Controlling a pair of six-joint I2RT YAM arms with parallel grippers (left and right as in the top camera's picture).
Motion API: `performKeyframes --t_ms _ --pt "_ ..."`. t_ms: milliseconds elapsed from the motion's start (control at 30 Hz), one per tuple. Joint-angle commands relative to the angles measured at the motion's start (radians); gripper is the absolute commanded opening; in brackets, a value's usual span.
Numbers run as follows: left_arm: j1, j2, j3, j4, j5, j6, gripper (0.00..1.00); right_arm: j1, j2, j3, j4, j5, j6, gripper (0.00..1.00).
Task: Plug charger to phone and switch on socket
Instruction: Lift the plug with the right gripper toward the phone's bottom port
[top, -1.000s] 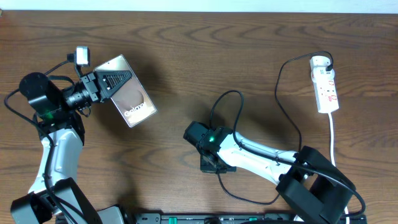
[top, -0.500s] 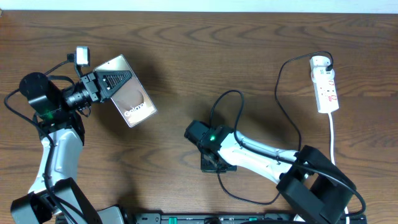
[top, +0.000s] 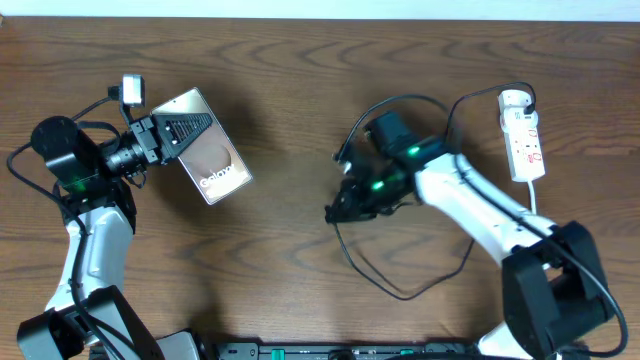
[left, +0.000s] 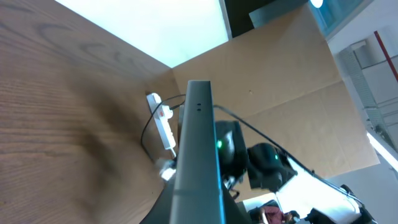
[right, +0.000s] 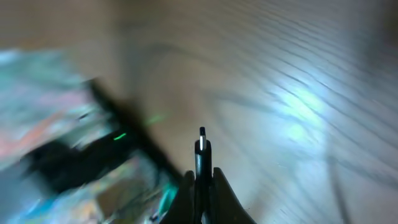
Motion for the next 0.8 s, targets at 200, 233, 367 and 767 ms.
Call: performKeyframes --t_ms 200,233,367,767 --pt "0.004 -0.002 0.01 0.009 0.025 0.006 0.07 -0.12 -0.018 0.014 -0.018 -0.564 -0.584 0.01" --pt "0.004 -0.002 0.01 0.009 0.026 0.006 0.07 -0.117 -0.018 0.014 -0.018 -0.579 -0.621 0.01" --pt "0.002 -0.002 0.01 0.01 0.026 0.006 0.07 -0.101 -0.016 0.014 0.017 -0.613 -0.698 0.01" --pt "-0.126 -0.002 0.01 0.033 0.024 0.006 0.07 -0.004 0.015 0.014 0.137 -0.673 -0.626 0.01"
